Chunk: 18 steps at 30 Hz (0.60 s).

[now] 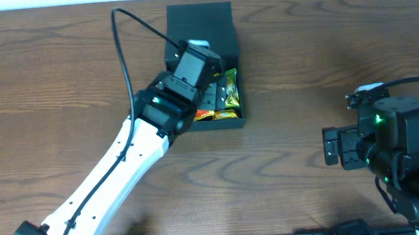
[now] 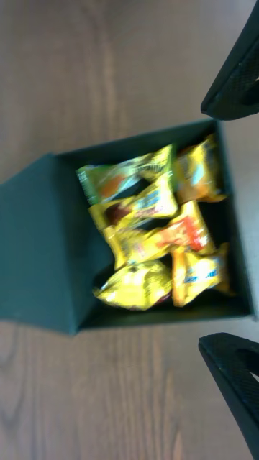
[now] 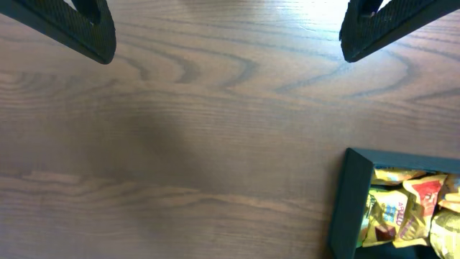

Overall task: Pack container
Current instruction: 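Raise the left gripper out of the box and move it left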

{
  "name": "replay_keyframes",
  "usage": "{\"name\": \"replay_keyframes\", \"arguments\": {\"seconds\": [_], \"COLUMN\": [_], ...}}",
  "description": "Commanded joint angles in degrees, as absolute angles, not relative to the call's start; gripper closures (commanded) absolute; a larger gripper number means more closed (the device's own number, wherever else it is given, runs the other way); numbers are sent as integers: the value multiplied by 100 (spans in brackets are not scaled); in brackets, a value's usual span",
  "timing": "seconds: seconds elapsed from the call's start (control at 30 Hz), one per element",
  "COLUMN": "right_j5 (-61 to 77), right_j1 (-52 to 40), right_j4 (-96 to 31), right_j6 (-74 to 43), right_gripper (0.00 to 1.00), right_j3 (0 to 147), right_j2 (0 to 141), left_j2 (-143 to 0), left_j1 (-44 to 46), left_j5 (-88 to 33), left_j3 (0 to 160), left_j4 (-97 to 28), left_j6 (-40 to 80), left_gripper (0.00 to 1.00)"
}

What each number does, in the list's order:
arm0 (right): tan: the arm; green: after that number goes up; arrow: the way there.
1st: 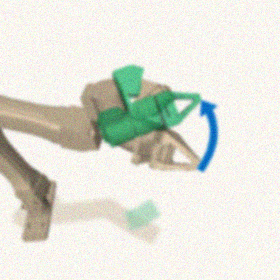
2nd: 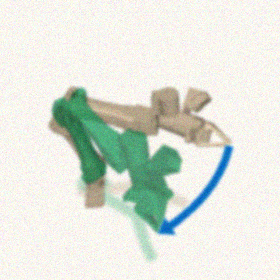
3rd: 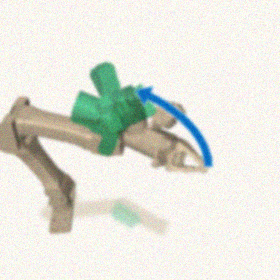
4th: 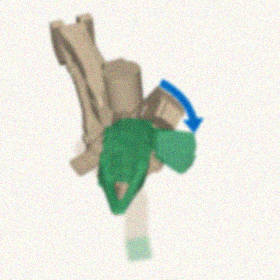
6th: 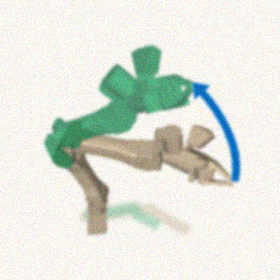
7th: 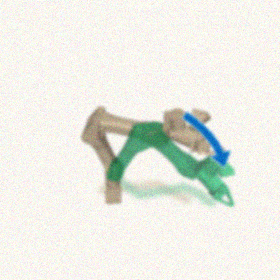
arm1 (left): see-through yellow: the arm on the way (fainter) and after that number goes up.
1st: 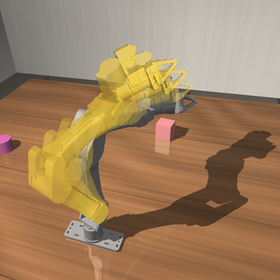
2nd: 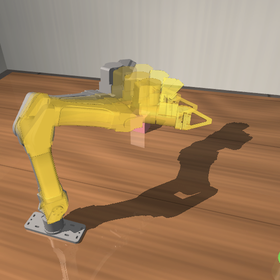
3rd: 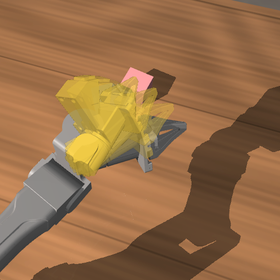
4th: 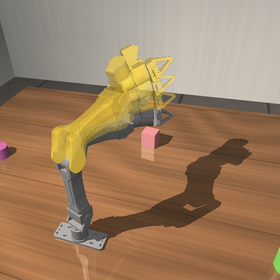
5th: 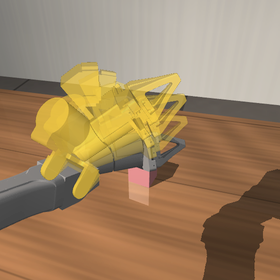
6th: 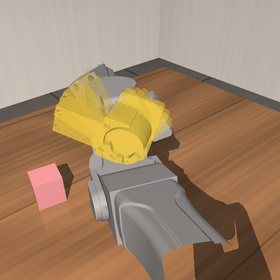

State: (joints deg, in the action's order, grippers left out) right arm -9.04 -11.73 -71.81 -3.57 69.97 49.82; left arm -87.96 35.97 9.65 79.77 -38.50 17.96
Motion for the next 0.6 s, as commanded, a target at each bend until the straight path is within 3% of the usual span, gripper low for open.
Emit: {"name": "replay_keyframes", "arguments": {"seconds": [0.0,0.57], "right_j5": [-965,-965], "right_j1": [-1170,-1170], "right_j4": [-7181,-7181], "right_j6": [-270,-270], "right_gripper": [1,1], "right_j3": [6993,6993], "right_j2": [4963,4963], "left_j2": [-8731,-8731], "left_j1": [3358,2311], "left_j5": [1199,443], "left_j3": [8086,8084], "left_j4": [-3739,-3903], "left_j6": [1776,1841], "left_gripper": [5,4]}}
